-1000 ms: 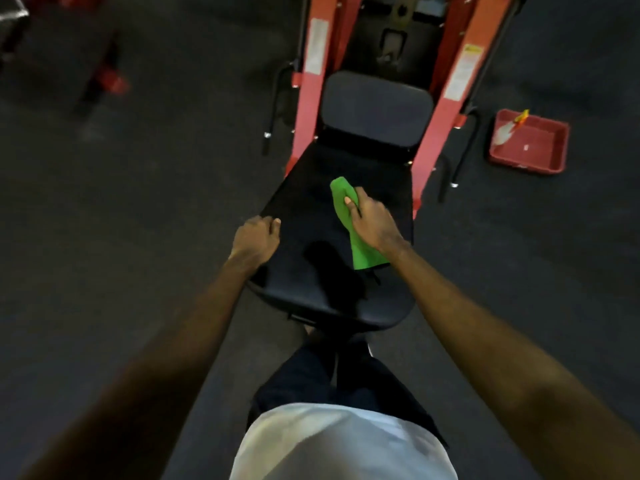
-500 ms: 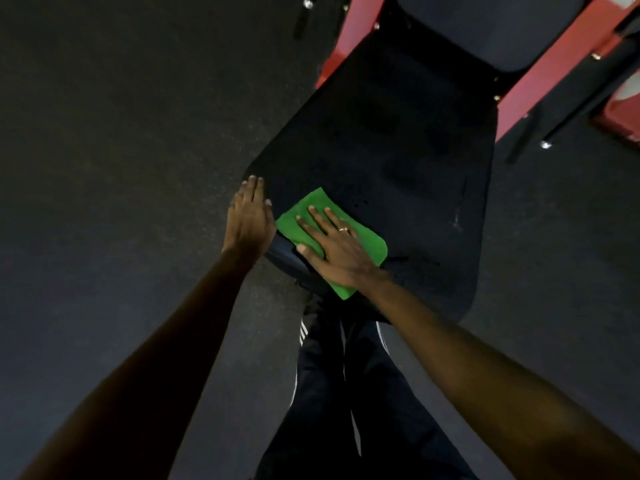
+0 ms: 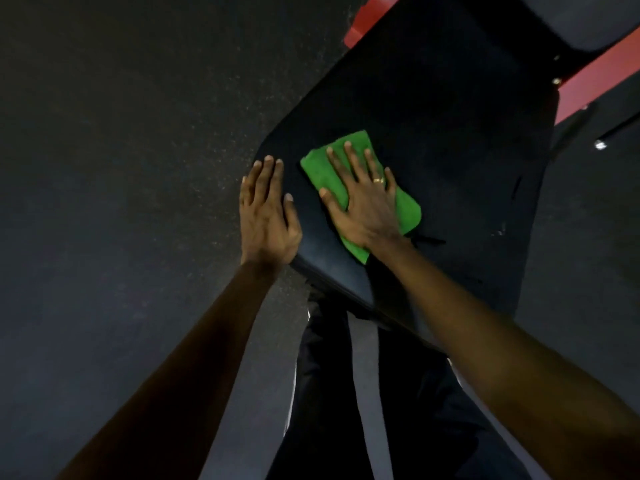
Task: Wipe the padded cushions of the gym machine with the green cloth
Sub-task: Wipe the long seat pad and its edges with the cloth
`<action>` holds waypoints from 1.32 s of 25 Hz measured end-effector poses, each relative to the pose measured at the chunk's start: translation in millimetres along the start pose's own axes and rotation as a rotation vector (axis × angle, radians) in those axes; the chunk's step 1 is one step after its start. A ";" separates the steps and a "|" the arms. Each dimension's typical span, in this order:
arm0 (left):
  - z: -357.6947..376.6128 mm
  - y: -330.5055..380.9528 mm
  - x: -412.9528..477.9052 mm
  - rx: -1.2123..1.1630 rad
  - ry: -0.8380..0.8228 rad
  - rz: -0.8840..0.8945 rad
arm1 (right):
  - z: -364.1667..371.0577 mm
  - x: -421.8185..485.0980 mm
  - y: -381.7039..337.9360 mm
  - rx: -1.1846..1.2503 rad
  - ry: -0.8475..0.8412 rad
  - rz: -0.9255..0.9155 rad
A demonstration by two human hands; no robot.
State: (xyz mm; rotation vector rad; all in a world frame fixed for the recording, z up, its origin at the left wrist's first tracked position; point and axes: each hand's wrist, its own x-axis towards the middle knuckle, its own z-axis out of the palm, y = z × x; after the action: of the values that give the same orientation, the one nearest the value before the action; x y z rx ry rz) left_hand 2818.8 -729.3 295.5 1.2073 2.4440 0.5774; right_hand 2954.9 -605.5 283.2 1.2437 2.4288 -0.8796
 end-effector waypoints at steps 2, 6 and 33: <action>2.1 -0.6 -1.7 0.003 0.004 0.004 | -2.3 29.7 2.2 0.006 -0.012 -0.003; 1.7 -0.4 -0.4 -0.005 0.017 -0.003 | -11.5 46.7 0.1 0.074 0.016 0.026; -5.0 3.8 1.0 -0.003 -0.038 -0.040 | -6.4 91.0 -24.1 0.036 0.049 0.045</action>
State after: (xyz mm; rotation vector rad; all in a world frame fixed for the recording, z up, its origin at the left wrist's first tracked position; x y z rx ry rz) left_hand 2818.3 -727.4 301.5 1.1553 2.4282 0.5420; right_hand 2881.8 -554.2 253.0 1.3432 2.4222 -0.8947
